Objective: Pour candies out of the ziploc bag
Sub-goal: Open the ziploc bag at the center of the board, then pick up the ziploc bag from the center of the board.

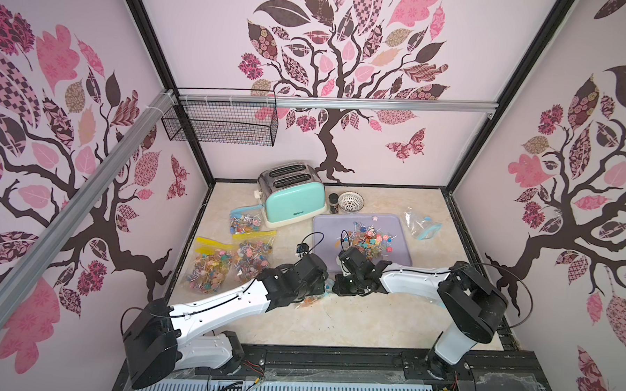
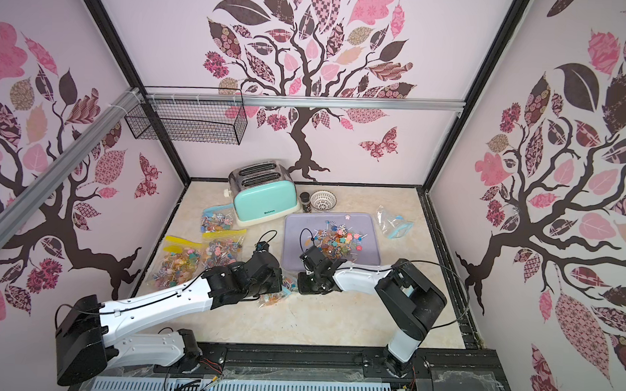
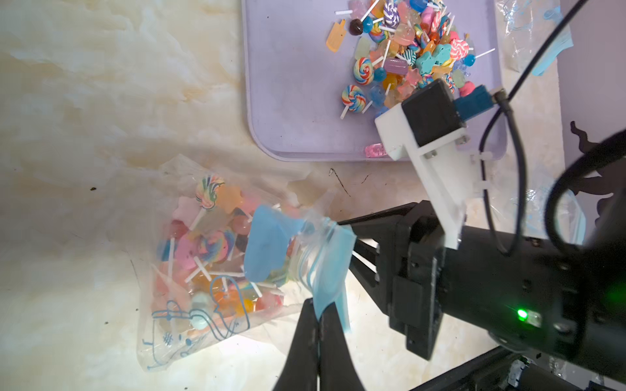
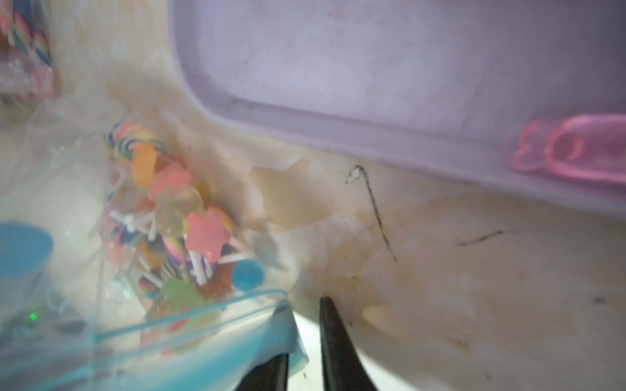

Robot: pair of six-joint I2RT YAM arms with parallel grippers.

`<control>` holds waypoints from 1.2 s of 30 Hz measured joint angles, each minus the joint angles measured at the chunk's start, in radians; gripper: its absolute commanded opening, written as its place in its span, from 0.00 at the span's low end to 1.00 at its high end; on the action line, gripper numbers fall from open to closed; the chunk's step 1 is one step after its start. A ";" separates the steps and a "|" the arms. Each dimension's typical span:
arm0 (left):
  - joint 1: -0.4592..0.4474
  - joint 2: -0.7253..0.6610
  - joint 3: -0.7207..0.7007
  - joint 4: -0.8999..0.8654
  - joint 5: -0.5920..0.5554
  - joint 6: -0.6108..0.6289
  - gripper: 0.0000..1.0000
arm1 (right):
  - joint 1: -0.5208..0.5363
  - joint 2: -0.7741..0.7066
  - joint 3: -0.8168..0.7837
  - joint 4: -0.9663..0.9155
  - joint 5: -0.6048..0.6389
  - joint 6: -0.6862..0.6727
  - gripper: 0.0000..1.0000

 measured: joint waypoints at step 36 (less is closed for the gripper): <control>0.073 -0.093 -0.003 -0.186 0.035 0.088 0.76 | 0.004 -0.061 -0.075 0.361 -0.303 0.394 0.57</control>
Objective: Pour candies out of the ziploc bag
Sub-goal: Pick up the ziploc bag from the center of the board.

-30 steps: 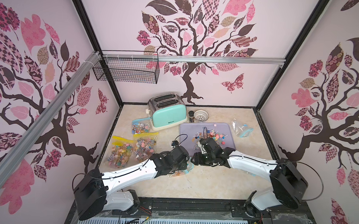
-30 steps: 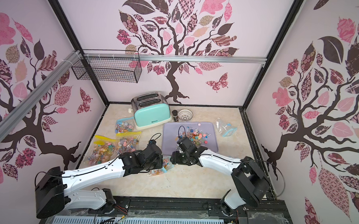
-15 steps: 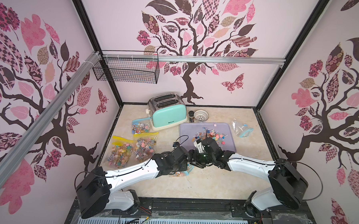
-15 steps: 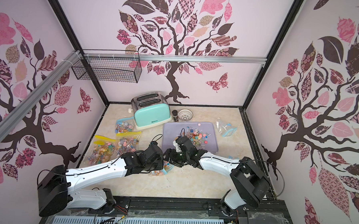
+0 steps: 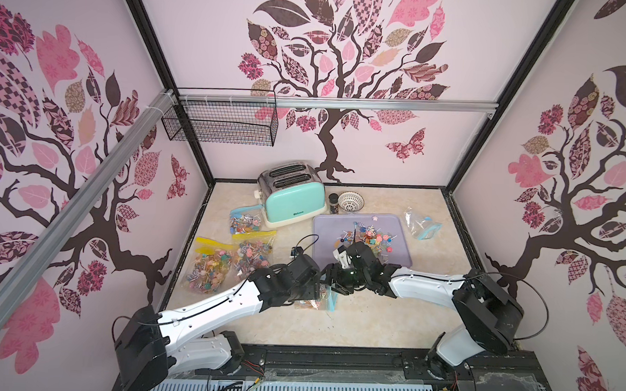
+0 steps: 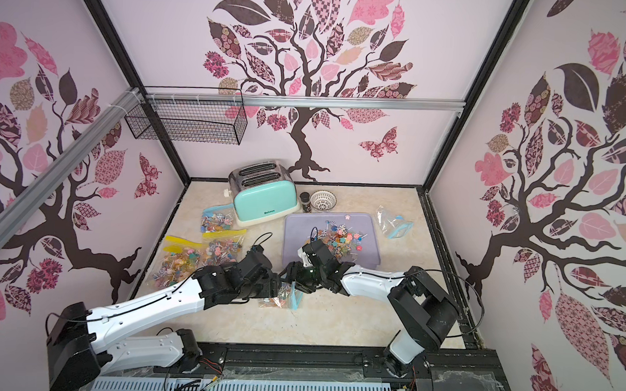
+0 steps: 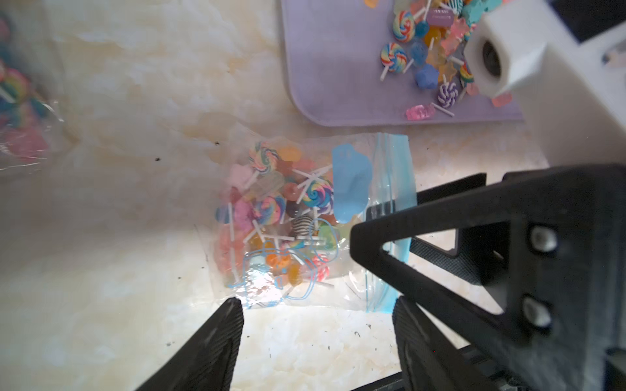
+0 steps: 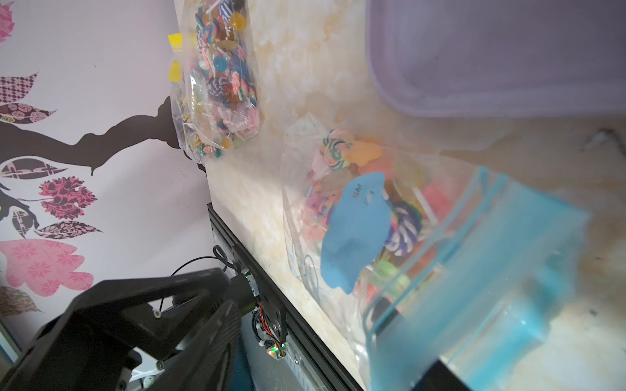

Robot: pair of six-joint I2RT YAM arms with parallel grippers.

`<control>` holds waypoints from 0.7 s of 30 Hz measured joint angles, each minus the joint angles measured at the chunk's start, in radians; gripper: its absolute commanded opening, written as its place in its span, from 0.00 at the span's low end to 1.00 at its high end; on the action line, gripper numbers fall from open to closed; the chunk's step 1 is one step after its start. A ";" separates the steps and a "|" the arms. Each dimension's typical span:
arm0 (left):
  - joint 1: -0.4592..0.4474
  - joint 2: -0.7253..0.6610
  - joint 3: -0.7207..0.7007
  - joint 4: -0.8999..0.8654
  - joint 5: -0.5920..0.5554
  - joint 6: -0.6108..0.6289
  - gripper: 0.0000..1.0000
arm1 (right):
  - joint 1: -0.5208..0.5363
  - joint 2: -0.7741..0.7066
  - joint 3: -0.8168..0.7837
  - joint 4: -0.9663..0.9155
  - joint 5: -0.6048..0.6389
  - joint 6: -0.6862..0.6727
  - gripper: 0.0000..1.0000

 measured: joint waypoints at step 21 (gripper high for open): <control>0.224 0.106 -0.206 0.254 0.347 0.082 0.84 | 0.005 -0.037 -0.053 -0.008 -0.002 -0.038 0.00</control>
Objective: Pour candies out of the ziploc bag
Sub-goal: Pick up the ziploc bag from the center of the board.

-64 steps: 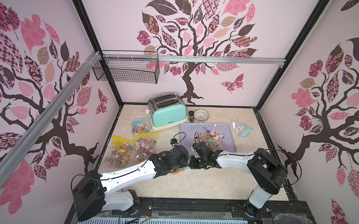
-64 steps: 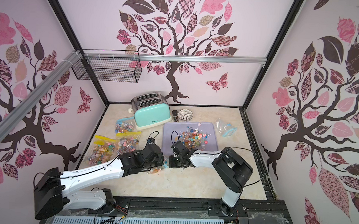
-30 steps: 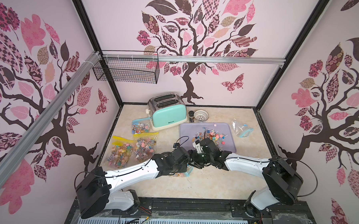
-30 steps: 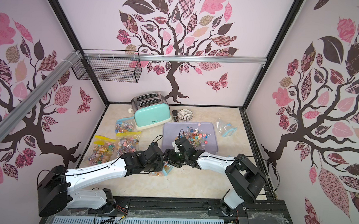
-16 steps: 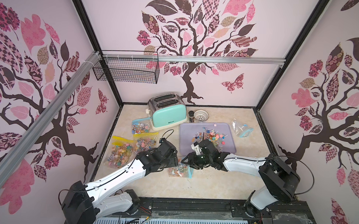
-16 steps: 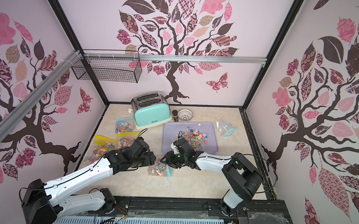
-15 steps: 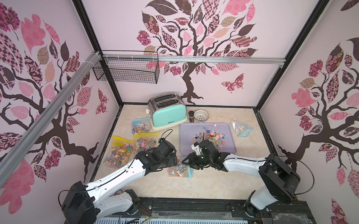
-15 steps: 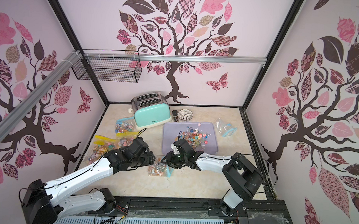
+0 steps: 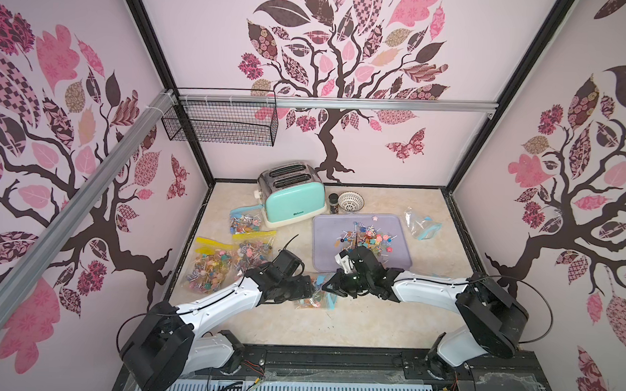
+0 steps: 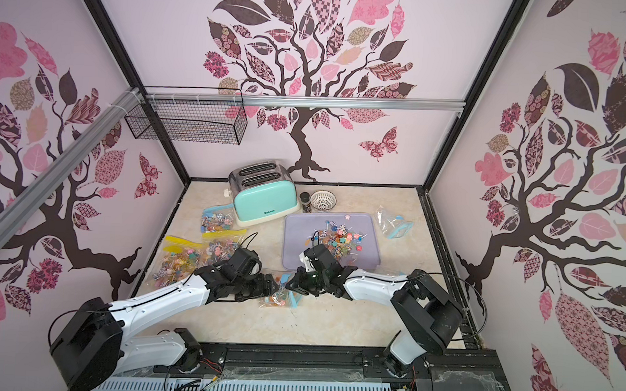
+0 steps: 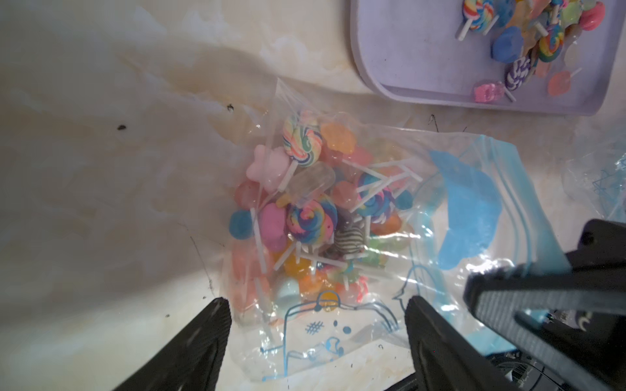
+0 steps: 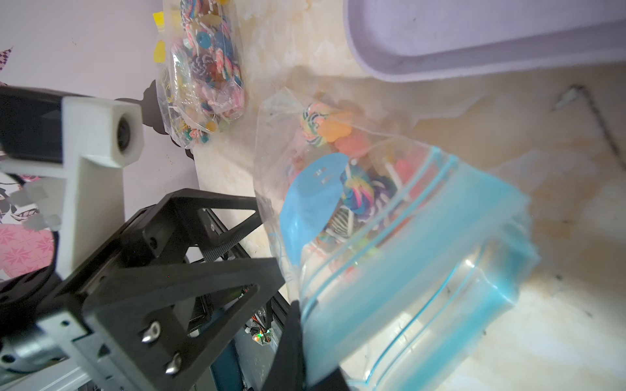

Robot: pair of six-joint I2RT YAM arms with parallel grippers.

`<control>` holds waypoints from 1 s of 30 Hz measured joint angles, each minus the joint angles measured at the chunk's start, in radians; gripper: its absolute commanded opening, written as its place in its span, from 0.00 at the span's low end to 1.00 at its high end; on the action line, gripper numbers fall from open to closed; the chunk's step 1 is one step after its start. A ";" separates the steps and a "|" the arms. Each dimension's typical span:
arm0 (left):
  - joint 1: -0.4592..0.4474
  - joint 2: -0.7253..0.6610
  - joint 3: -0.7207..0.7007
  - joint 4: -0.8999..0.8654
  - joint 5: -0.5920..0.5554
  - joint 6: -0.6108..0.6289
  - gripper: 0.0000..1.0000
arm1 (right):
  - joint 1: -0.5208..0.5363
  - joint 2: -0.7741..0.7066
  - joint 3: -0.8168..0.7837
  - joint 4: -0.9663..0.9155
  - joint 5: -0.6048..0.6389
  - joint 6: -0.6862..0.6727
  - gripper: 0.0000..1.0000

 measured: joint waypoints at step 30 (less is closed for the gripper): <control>0.013 -0.012 0.000 0.034 -0.037 0.008 0.00 | 0.000 -0.002 0.098 -0.157 0.041 -0.101 0.00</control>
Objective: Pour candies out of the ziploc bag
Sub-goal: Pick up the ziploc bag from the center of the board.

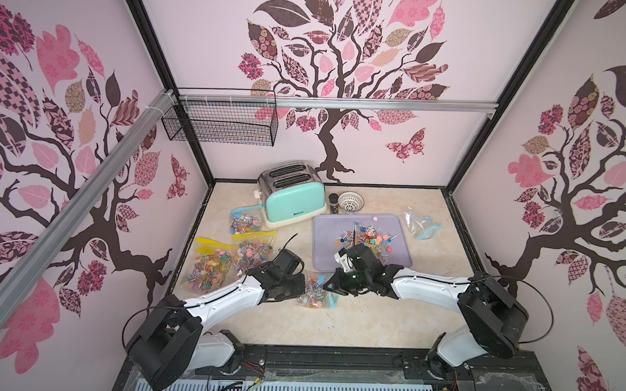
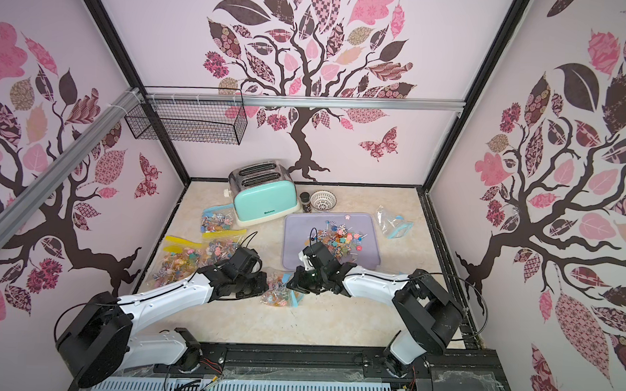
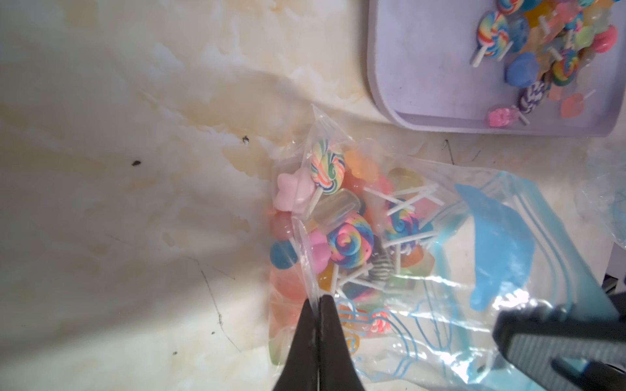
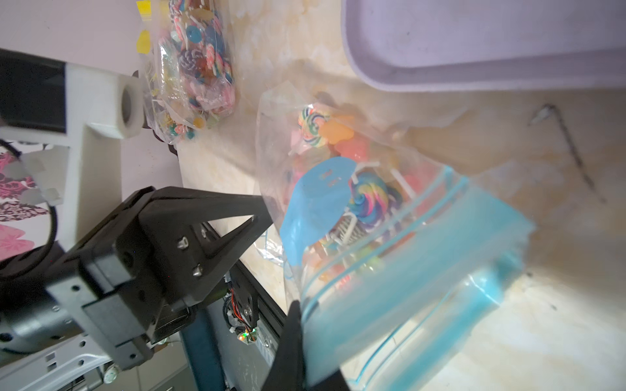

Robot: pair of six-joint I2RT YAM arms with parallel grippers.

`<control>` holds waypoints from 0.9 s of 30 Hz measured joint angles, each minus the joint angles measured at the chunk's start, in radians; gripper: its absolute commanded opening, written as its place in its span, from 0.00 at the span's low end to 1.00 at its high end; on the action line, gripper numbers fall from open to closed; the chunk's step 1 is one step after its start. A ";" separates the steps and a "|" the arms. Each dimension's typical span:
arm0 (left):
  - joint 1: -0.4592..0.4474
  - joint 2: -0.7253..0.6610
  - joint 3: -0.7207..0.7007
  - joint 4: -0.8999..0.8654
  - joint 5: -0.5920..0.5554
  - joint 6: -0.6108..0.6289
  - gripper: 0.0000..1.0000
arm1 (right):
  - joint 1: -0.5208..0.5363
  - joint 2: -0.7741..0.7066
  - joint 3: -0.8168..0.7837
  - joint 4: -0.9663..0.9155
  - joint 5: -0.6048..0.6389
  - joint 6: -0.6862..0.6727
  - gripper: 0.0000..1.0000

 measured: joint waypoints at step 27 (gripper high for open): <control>-0.002 0.497 0.738 0.083 0.032 0.096 0.00 | -0.528 0.051 0.485 -0.417 0.002 -0.399 0.00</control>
